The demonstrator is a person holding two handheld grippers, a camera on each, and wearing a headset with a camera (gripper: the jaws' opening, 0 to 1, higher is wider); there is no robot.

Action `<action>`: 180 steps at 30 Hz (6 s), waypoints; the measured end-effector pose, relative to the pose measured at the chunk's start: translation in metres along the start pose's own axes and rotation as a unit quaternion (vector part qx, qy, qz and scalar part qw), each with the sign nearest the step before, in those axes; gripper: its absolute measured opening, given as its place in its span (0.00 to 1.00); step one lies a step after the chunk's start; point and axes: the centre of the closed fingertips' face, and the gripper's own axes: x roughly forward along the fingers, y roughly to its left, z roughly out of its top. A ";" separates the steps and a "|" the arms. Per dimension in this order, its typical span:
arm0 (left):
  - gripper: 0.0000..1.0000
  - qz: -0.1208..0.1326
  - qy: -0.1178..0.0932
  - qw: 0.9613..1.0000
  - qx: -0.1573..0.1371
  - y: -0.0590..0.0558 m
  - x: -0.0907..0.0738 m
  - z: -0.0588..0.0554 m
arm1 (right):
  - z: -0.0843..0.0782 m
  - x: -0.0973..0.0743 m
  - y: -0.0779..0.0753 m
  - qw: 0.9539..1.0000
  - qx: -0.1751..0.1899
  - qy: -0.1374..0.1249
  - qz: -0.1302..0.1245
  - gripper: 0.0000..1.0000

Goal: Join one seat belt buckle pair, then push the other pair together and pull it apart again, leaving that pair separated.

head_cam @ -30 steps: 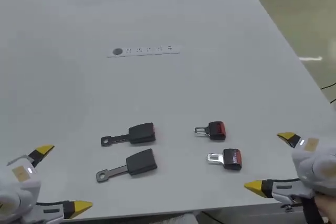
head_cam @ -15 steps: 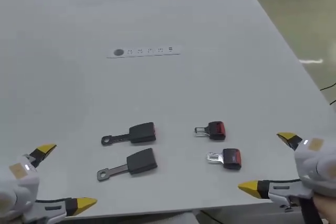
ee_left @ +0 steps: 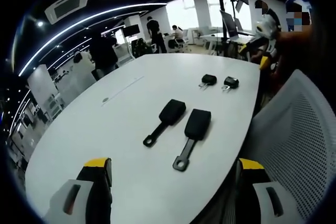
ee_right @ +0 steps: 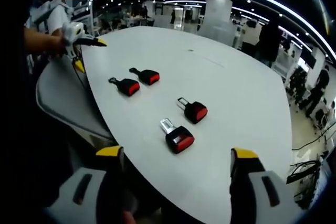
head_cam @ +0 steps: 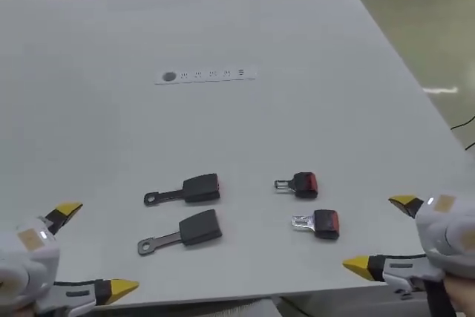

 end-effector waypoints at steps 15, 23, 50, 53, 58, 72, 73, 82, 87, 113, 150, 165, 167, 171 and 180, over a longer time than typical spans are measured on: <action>0.99 -0.003 0.002 1.000 0.007 -0.010 -0.005 -0.001 | 0.001 -0.012 0.006 1.000 -0.021 0.010 -0.003 0.85; 0.98 -0.007 0.017 1.000 0.011 -0.013 -0.005 -0.003 | 0.007 -0.013 0.005 1.000 -0.029 0.003 -0.001 0.85; 0.85 -0.064 0.080 0.994 0.026 -0.010 0.034 -0.008 | 0.008 0.024 0.003 0.991 -0.118 0.030 0.053 0.73; 0.85 -0.074 0.080 0.994 0.029 -0.014 0.042 -0.004 | 0.009 0.028 0.004 0.989 -0.129 0.034 0.064 0.72; 0.80 -0.108 0.088 0.988 0.070 -0.024 0.056 0.000 | 0.008 0.038 0.003 0.984 -0.147 0.046 0.084 0.70; 0.75 -0.152 0.124 0.976 0.093 -0.030 0.097 0.001 | -0.011 0.070 0.005 0.971 -0.179 0.082 0.136 0.64; 0.74 -0.155 0.125 0.976 0.091 -0.031 0.101 0.002 | -0.012 0.073 0.005 0.969 -0.187 0.083 0.139 0.63; 0.66 -0.179 0.138 0.969 0.095 -0.042 0.128 0.004 | -0.021 0.094 0.002 0.961 -0.205 0.094 0.159 0.56; 0.55 -0.204 0.147 0.962 0.109 -0.052 0.142 0.003 | -0.023 0.108 -0.001 0.959 -0.201 0.100 0.171 0.55; 0.34 -0.270 0.185 0.917 0.226 -0.062 0.154 0.006 | -0.031 0.115 0.000 0.931 -0.248 0.129 0.234 0.35; 0.33 -0.285 0.223 0.885 0.293 -0.065 0.152 0.003 | 0.006 0.145 0.063 0.914 -0.283 0.125 0.264 0.35; 0.33 -0.282 0.224 0.886 0.293 -0.065 0.151 0.003 | 0.031 0.168 0.089 0.906 -0.298 0.127 0.272 0.35; 0.33 -0.283 0.225 0.885 0.293 -0.065 0.151 0.002 | 0.034 0.170 0.093 0.905 -0.301 0.127 0.275 0.35; 0.33 -0.284 0.228 0.883 0.295 -0.065 0.151 0.002 | 0.039 0.175 0.097 0.903 -0.302 0.124 0.278 0.35; 0.33 -0.285 0.225 0.884 0.294 -0.066 0.151 0.002 | 0.043 0.177 0.099 0.900 -0.309 0.128 0.280 0.35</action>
